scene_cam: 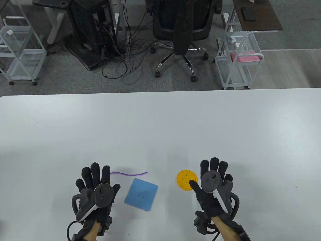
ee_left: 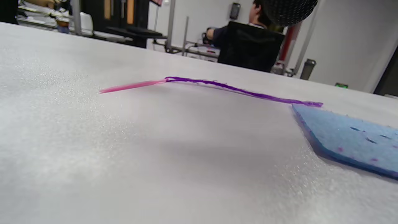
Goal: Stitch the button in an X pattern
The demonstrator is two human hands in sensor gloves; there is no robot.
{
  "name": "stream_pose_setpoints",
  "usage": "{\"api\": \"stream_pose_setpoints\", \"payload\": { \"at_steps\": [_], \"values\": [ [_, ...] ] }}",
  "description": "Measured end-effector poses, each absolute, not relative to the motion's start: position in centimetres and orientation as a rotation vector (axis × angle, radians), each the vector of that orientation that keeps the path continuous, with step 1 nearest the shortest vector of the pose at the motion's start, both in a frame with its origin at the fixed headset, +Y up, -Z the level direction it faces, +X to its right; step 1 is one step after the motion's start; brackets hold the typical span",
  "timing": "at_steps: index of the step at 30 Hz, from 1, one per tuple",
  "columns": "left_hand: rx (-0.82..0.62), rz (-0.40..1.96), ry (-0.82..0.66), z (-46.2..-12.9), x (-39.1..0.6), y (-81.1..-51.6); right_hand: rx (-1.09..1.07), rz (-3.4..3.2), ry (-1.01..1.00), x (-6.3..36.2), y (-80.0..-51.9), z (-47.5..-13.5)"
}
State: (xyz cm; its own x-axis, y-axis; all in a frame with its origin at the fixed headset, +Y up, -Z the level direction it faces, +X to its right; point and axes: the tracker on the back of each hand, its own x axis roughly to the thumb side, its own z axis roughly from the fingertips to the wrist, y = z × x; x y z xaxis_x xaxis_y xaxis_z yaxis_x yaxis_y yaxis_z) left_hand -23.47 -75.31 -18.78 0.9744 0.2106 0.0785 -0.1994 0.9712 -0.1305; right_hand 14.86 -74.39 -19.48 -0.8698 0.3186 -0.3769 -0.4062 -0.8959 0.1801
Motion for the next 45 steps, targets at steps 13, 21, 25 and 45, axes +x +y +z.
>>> {"api": "stream_pose_setpoints", "payload": {
  "at_steps": [13,21,25,45],
  "values": [
    [-0.077,0.208,-0.107,-18.5,-23.3,-74.6,-0.469,2.727,0.436,14.2,-75.6,-19.6],
    [-0.073,0.212,-0.131,-18.6,-23.1,-74.7,-0.462,2.734,0.470,14.0,-75.8,-19.7],
    [-0.065,0.206,-0.166,-18.5,-22.4,-74.7,-0.466,2.741,0.479,13.9,-75.7,-19.6],
    [-0.436,-0.087,-0.668,-21.2,-13.3,-75.1,-0.469,2.711,0.432,14.5,-75.2,-19.4]
  ]
}}
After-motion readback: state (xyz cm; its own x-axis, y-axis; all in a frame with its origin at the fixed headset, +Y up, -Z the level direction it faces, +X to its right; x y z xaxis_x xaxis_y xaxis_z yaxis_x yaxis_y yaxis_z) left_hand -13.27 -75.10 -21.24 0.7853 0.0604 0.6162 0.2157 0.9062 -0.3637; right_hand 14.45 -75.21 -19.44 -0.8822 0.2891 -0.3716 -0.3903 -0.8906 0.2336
